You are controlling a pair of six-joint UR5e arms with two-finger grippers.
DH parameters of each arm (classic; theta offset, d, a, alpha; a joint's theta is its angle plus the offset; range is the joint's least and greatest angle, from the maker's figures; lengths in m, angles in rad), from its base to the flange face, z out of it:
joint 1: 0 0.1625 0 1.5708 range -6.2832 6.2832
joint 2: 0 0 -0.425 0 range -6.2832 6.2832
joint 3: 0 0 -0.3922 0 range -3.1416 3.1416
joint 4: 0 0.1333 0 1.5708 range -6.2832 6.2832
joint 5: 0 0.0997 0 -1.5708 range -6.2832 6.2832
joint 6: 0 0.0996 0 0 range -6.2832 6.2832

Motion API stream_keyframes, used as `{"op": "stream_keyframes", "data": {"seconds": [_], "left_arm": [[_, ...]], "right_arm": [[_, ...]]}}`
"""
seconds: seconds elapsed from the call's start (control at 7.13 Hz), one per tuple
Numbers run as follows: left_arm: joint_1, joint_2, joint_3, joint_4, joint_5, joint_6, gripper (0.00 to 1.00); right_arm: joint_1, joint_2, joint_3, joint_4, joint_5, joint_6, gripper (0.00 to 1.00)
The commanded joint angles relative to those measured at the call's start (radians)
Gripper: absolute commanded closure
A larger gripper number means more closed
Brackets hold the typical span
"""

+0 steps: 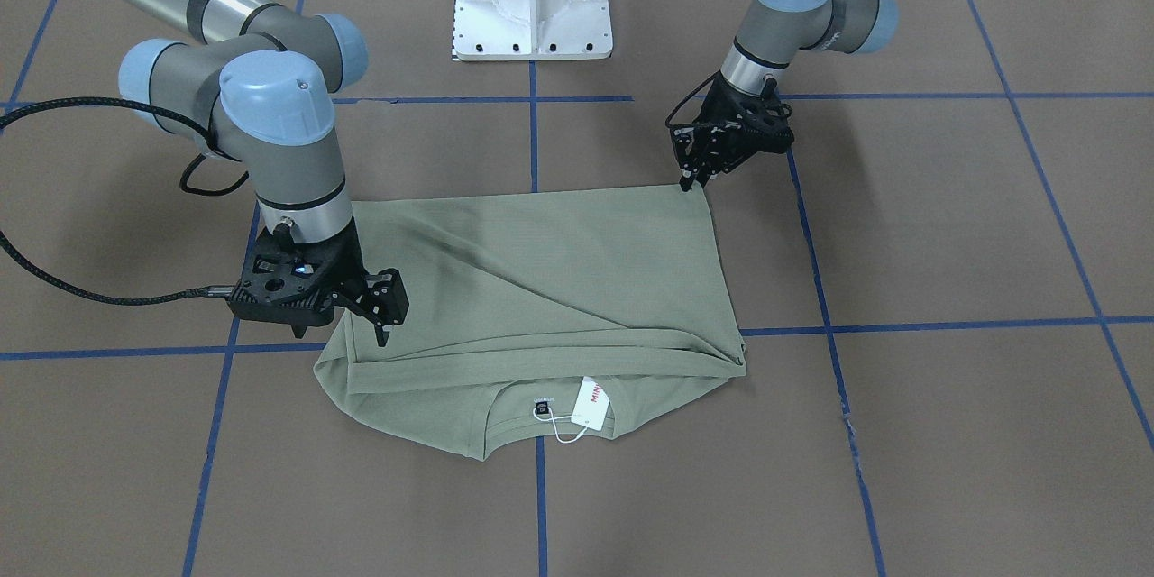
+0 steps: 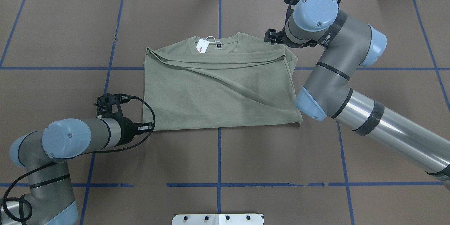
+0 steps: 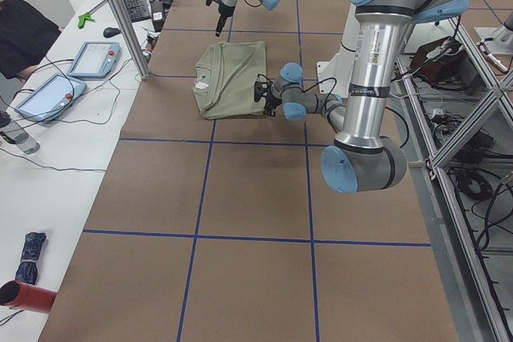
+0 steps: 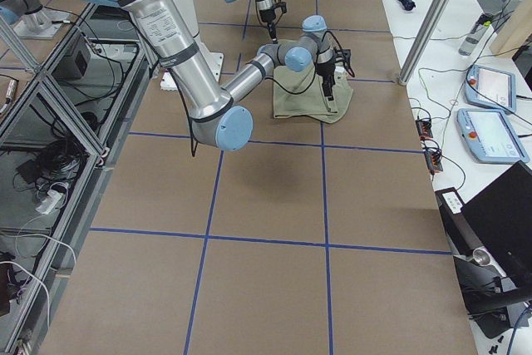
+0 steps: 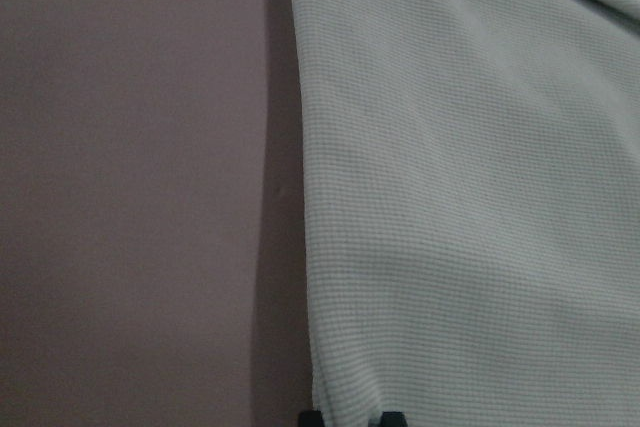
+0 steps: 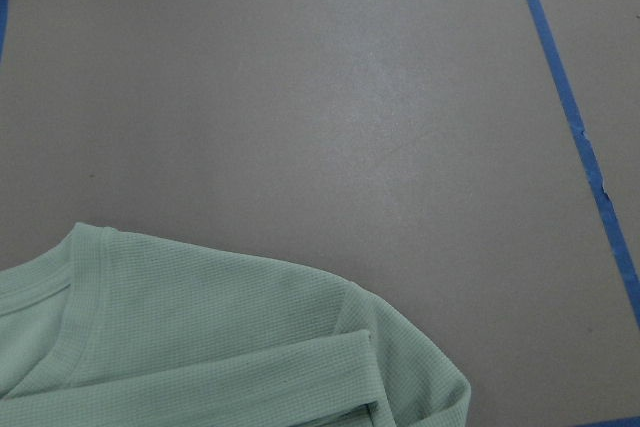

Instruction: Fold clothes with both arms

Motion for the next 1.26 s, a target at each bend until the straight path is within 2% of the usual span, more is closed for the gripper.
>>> {"op": "stream_keyframes", "data": {"seconds": [0.0, 0.14, 0.42, 0.56, 0.7, 1.12], "left_arm": [[-0.008, 0.011, -0.006, 0.000, 0.001, 0.007, 1.00], [-0.029, 0.019, -0.011, 0.002, 0.003, 0.018, 1.00], [-0.143, 0.013, 0.036, 0.008, 0.000, 0.185, 1.00], [-0.217, -0.007, 0.113, 0.002, -0.001, 0.239, 1.00], [-0.313, -0.079, 0.196, 0.003, -0.004, 0.353, 1.00], [-0.480, -0.402, 0.659, -0.033, -0.001, 0.524, 1.00]], "right_arm": [[0.000, 0.000, 0.000, 0.000, 0.000, 0.000, 0.00], [-0.001, 0.000, -0.001, 0.001, 0.000, 0.000, 0.00], [-0.001, -0.006, -0.001, 0.001, 0.000, 0.000, 0.00], [-0.001, -0.006, -0.001, 0.001, 0.000, 0.001, 0.00], [-0.001, -0.006, 0.000, 0.001, -0.002, 0.001, 0.00], [-0.003, -0.006, 0.009, 0.001, -0.002, 0.018, 0.00]]}}
